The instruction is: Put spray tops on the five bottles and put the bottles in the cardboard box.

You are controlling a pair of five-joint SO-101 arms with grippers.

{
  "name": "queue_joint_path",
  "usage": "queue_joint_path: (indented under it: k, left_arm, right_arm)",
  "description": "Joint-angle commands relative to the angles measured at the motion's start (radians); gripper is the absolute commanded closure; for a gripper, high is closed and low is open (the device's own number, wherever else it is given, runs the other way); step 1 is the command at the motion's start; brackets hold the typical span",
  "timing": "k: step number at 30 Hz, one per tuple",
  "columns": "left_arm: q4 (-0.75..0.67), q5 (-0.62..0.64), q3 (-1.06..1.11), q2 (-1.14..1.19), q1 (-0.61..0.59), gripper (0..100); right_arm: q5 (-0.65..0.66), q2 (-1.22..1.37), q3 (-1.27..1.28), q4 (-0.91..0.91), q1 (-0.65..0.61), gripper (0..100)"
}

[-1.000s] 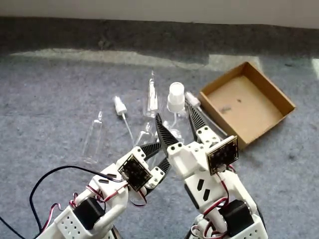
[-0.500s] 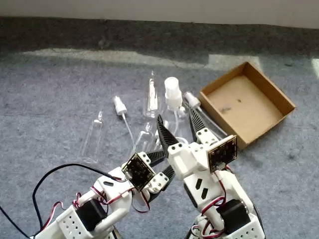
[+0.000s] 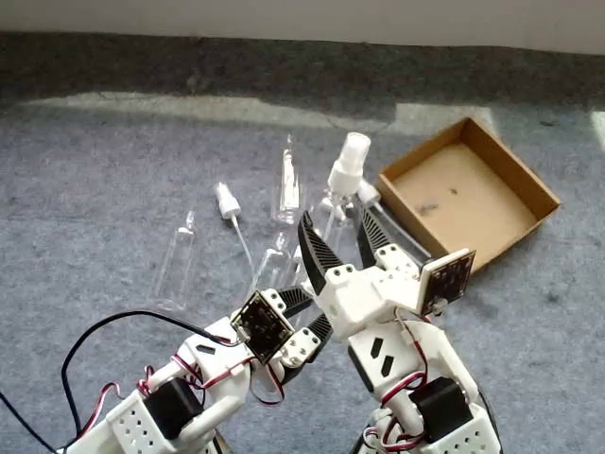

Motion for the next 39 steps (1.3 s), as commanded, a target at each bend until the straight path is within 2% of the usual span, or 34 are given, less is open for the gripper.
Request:
queue_joint_path:
  k: [1, 9, 15, 18, 24, 31, 36, 39]
  left_arm:
    - [-0.026, 0.003, 0.013, -0.018, 0.007, 100]
    - [-0.021, 0.008, 0.016, -0.018, 0.028, 100]
    - [-0.020, 0.005, 0.021, -0.018, 0.131, 100]
    - [-0.020, 0.003, 0.015, -0.018, 0.150, 100]
    - [-0.026, 0.003, 0.013, -0.018, 0.136, 100]
    - [-0.026, 0.008, 0.021, -0.018, -0.012, 100]
    - [-0.026, 0.008, 0.021, -0.018, -0.024, 100]
    - [-0.023, 0.008, 0.021, -0.018, -0.025, 100]
  right_arm:
    - [-0.012, 0.007, 0.033, -0.001, -0.012, 90.7]
    - [-0.011, 0.007, 0.031, -0.001, -0.010, 90.7]
    - [-0.011, 0.007, 0.050, -0.090, 0.110, 90.7]
    - [-0.011, 0.007, 0.088, -0.130, 0.122, 90.7]
    - [-0.011, 0.007, 0.107, -0.136, 0.120, 90.7]
    - [-0.011, 0.007, 0.104, -0.133, 0.120, 90.7]
    - [-0.009, 0.007, 0.099, -0.131, 0.120, 90.6]
    - [0.075, 0.005, 0.058, -0.131, 0.120, 90.6]
